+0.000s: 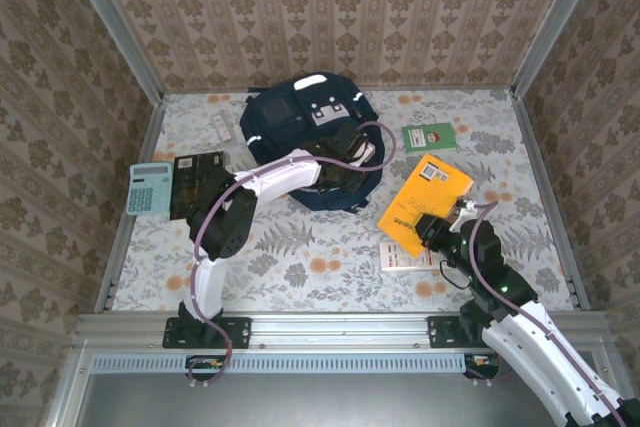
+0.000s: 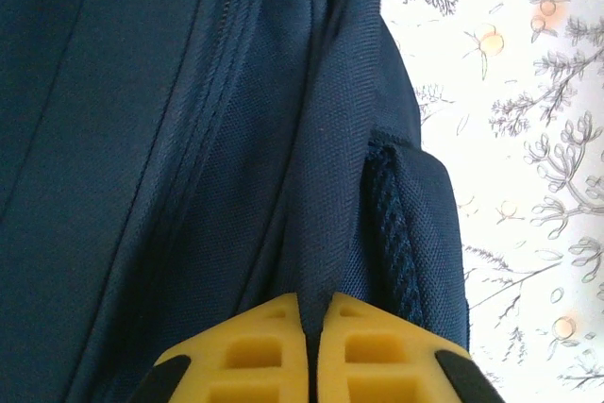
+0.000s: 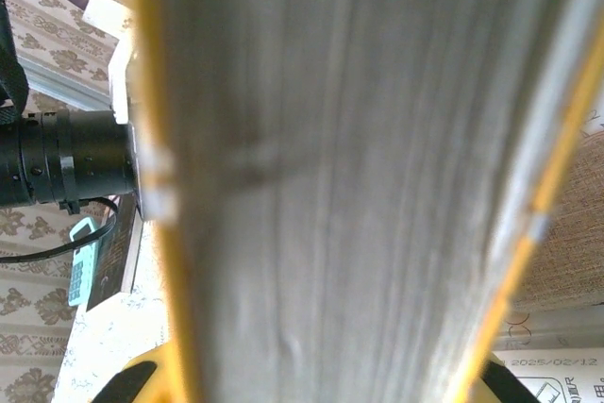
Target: Pack the student bag
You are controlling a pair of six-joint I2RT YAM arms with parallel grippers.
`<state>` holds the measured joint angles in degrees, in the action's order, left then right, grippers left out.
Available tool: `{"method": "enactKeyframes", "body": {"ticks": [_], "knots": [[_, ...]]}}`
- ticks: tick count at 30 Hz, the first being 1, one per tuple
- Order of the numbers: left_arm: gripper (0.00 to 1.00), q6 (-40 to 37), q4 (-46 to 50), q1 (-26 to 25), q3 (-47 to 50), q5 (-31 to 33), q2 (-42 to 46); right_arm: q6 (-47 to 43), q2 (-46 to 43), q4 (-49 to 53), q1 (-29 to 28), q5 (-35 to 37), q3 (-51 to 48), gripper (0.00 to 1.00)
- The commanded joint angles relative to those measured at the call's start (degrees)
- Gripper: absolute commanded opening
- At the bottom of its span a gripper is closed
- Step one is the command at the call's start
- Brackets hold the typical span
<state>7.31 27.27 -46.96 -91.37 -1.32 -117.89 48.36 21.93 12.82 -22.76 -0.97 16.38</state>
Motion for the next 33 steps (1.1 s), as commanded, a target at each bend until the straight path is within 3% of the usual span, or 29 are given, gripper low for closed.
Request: {"method": "enactKeyframes", "body": {"ticks": [1, 15, 23, 33], "knots": [[0.00, 0.2, 1.3, -0.1, -2.1, -1.9, 3.4, 0.7, -0.2, -5.6, 0.3, -1.6, 0.1, 0.00], [0.00, 5.0, -1.2, -6.2, 5.2, -2.1, 9.4, 0.5, -0.6, -5.0, 0.8, -1.9, 0.2, 0.00], [0.29, 5.0, -1.6, -4.6, 3.5, -3.8, 6.1, 0.0, -4.7, 0.0, 1.4, -0.7, 0.3, 0.00], [0.40, 4.6, -0.8, -4.8, -0.3, -6.0, 2.0, -0.4, -9.4, 5.3, 2.0, 1.0, 0.6, 0.00]]}}
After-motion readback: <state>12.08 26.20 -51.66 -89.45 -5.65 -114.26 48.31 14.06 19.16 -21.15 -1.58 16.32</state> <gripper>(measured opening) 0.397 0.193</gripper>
